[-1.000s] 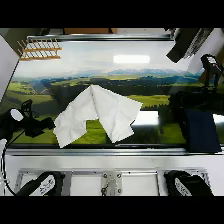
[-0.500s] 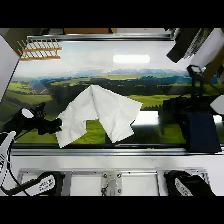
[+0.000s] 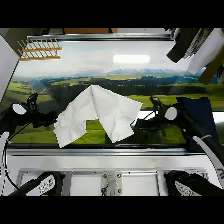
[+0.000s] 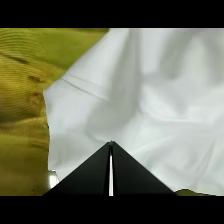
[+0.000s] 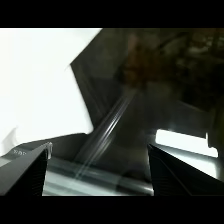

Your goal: Fold the clothes and pants, and hang the long-sleeved shirts on hangers.

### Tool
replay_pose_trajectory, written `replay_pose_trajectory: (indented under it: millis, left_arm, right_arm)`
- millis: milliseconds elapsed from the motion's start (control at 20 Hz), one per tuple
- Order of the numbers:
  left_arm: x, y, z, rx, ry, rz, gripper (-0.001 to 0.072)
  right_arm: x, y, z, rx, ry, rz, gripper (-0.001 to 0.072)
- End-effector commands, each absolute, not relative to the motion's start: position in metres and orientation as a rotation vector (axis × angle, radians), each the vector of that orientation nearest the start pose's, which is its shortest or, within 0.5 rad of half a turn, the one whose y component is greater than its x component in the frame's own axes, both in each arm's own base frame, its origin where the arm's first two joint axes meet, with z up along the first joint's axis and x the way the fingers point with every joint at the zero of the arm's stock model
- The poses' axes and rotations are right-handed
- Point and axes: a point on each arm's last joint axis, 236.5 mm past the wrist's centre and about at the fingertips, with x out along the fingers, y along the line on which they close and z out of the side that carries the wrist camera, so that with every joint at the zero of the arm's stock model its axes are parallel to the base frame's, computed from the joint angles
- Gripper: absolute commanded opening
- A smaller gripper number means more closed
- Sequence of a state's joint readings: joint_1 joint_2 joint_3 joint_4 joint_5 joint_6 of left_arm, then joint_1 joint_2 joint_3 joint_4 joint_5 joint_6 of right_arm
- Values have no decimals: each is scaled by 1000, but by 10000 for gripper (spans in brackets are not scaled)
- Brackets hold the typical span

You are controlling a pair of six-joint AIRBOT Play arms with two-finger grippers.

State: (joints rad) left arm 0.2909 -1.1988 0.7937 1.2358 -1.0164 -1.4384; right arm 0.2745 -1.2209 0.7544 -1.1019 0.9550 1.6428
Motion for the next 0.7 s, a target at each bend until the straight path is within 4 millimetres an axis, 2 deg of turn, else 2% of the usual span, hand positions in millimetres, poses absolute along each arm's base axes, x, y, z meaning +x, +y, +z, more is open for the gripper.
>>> replay_pose_trajectory:
  millis: [0, 200, 350, 450, 500, 550, 600, 650]
  left_arm:
    - [317, 29, -61, -418, 1320, 45, 5]
    - [316, 30, -62, -410, 1327, 47, 5]
    - [315, 30, -62, -410, 1328, 46, 4]
    - [315, 31, -62, -405, 1331, 48, 5]
    - [313, 31, -63, -398, 1337, 44, 6]
    - [311, 33, -63, -396, 1342, 39, 193]
    - [309, 37, -63, -407, 1346, 50, 566]
    - [307, 44, -63, -432, 1346, 75, 689]
  right_arm:
    - [277, 199, -103, 347, 1513, 319, 651]
    - [283, 220, -111, 329, 1515, 349, 651]
    - [277, 236, -117, 342, 1531, 369, 648]
    - [280, 242, -116, 338, 1511, 379, 343]
    - [282, 243, -114, 338, 1503, 382, 273]
    - [286, 244, -111, 339, 1494, 385, 88]
    - [291, 245, -107, 332, 1480, 390, 9]
    - [295, 244, -102, 311, 1464, 398, 9]
